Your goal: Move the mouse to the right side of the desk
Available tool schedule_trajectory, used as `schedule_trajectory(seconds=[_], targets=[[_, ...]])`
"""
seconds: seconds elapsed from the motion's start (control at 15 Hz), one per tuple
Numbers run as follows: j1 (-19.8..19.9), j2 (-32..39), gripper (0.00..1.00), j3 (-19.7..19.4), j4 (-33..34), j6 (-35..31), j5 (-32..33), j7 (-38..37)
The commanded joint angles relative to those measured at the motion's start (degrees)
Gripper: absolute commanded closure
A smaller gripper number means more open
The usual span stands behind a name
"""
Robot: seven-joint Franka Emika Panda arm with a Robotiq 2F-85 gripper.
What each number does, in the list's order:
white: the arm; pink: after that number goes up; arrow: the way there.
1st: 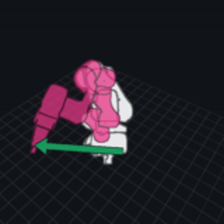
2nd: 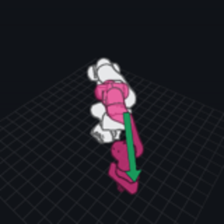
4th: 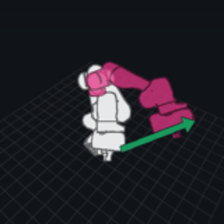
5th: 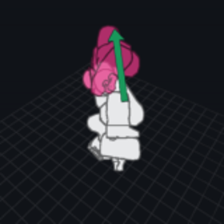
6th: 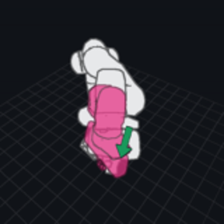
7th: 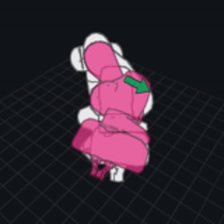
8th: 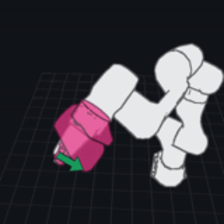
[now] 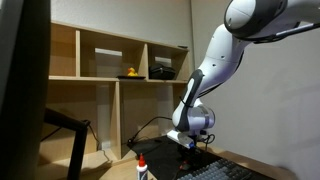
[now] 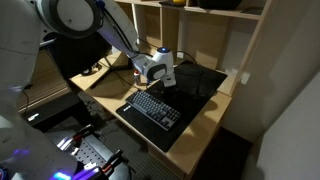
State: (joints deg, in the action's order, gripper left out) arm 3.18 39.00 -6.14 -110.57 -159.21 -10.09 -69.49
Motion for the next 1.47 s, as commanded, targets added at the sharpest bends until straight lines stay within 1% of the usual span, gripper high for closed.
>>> schedule_trajectory(seconds=[0.0, 0.07, 0.13, 0.2, 0.27, 0.33, 0.47, 0.53, 0.67, 0.73, 0.87, 0.93, 1.0, 1.07, 1.13, 1.2, 1.27, 1.33, 1.4], targets=[[-2.11, 8.08, 0.55, -2.53, 6.03, -5.81, -3.91, -4.65], [0.42, 8.24, 0.55, 0.63, 6.63, -5.37, -6.05, -2.45], [2.59, -10.64, 0.55, 2.99, -11.15, -5.82, -6.98, 2.86], [1.45, -10.19, 0.55, 2.63, -11.14, -8.43, -5.74, 3.48], [-0.48, -9.64, 0.55, 1.02, -11.14, -9.92, -3.78, 3.07], [-1.09, -9.48, 0.55, 0.56, -11.14, -10.13, -3.14, 2.99], [-1.09, -9.61, 0.55, 0.5, -11.14, -10.01, -3.03, 3.1], [-0.25, -9.83, 0.55, 1.53, -11.14, -9.49, -4.53, 2.63], [-0.11, -9.64, 0.55, 1.64, -11.14, -9.7, -4.54, 2.87], [-1.11, 0.13, 0.3, -1.08, 0.28, 0.12, -1.71, 1.21], [-0.99, -0.07, 0.3, -0.9, -0.06, -0.89, -2.76, 1.04], [-0.52, -1.68, 0.55, -0.18, -2.03, -3.38, -5.45, 1.72], [0.36, -1.41, 0.55, 1.35, -3.34, -10.3, -7.31, 2.96], [-0.6, 0.01, 0.55, 0.56, -2.46, -15.7, -7.17, 2.53], [-2.76, 4.57, 0.55, -1.69, 7.9, -12.77, -5.42, 0.84], [-3.14, 4.87, 0.55, -1.81, 9.16, -14.99, -5.53, 1.45], [-3.34, 4.2, 0.55, -1.97, 8.48, -17.91, -5.76, 2.31], [-2.51, 4.67, 0.55, -1.47, 10.33, -20.1, -6.09, 3.51], [-2.02, 4.88, 0.55, -0.84, 10.58, -23.44, -6.48, 4.38]])
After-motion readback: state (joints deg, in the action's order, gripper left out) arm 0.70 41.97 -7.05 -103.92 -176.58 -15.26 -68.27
